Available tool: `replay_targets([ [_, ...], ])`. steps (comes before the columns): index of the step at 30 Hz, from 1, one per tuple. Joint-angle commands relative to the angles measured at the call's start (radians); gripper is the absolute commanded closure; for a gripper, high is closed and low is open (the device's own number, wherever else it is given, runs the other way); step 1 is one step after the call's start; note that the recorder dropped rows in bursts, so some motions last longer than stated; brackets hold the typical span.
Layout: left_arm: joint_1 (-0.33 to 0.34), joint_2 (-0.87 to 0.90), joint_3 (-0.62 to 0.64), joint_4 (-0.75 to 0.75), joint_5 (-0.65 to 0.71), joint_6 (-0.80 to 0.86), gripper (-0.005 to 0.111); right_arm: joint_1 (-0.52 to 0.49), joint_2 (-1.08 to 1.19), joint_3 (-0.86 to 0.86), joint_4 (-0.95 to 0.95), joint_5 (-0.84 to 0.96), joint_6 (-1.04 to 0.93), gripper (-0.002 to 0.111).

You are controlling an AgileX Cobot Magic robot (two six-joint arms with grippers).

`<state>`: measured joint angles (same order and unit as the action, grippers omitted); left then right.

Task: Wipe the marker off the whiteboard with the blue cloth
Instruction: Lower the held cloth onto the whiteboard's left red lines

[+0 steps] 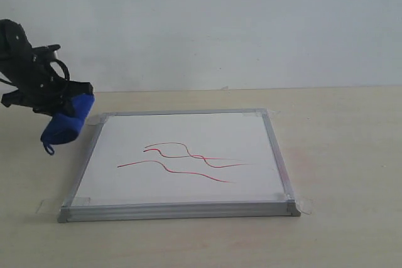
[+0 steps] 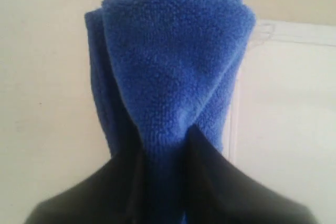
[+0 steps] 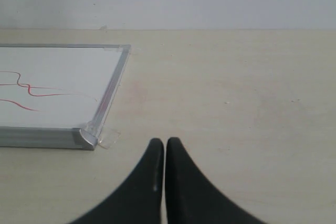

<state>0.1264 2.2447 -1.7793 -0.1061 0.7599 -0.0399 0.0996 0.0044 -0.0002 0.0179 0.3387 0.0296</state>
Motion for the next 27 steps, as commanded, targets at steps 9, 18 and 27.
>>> replay_targets([
  [9,-0.111,-0.094,0.022,-0.161,0.153,0.124,0.103,0.003,-0.004,0.0,-0.002,-0.006,-0.003,0.107],
  [18,-0.237,-0.092,0.043,-0.112,0.106,0.12,0.103,0.003,-0.004,0.0,-0.002,-0.006,-0.003,0.107],
  [27,-0.217,-0.092,0.169,0.058,0.1,0.067,0.103,0.003,-0.004,0.0,-0.002,-0.006,-0.003,0.107],
])
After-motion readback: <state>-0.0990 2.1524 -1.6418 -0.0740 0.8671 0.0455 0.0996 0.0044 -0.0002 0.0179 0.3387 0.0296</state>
